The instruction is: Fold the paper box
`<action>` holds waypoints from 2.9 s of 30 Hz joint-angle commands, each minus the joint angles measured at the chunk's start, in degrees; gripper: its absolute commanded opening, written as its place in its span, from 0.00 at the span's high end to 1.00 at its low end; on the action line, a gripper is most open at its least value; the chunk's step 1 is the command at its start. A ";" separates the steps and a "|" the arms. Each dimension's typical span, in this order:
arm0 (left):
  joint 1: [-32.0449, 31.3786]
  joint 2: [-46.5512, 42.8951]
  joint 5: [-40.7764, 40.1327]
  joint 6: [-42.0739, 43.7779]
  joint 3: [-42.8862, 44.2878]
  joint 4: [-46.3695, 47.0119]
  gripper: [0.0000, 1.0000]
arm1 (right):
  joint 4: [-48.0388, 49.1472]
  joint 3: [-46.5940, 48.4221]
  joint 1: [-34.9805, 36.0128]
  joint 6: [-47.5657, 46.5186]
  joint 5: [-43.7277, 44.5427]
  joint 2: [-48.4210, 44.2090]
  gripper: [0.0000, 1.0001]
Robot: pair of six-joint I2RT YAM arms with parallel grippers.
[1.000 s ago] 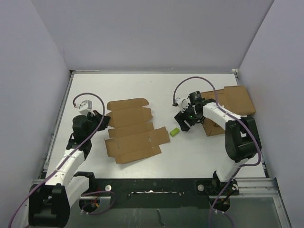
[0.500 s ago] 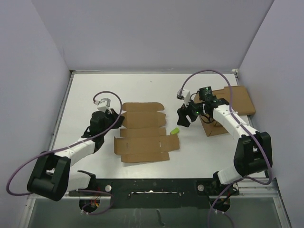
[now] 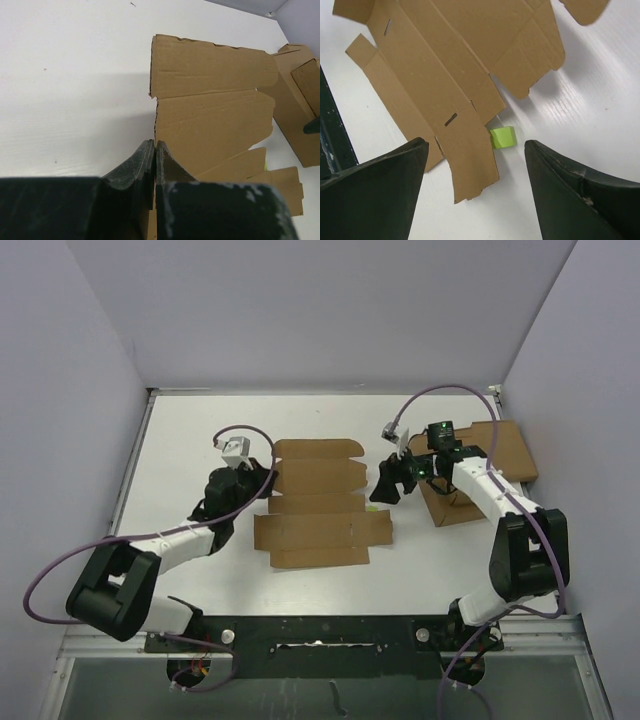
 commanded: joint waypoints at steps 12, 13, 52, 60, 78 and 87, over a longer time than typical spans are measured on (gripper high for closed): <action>0.30 -14.08 8.35 0.30 -11.29 17.51 1.00 | 28.58 -10.33 -3.30 24.86 -14.26 4.38 0.19; 0.31 -14.15 9.05 -0.01 -11.48 17.84 1.00 | 30.95 -11.15 -3.28 26.47 -15.00 4.28 0.19; -0.19 -17.18 19.39 -7.06 -11.09 16.85 0.90 | 53.56 -16.78 -8.07 40.62 -24.92 -0.42 1.00; 2.82 -30.04 19.94 -2.74 -2.90 -16.05 0.49 | 39.96 -13.39 -8.16 28.52 -26.17 -3.42 1.00; 9.80 -5.41 43.82 21.92 42.98 -59.19 0.17 | 27.26 -9.60 -6.11 16.21 -26.58 -5.34 1.00; 5.15 15.19 46.88 40.44 61.35 -77.88 0.18 | 25.59 -9.07 -5.18 13.82 -27.71 -5.74 1.00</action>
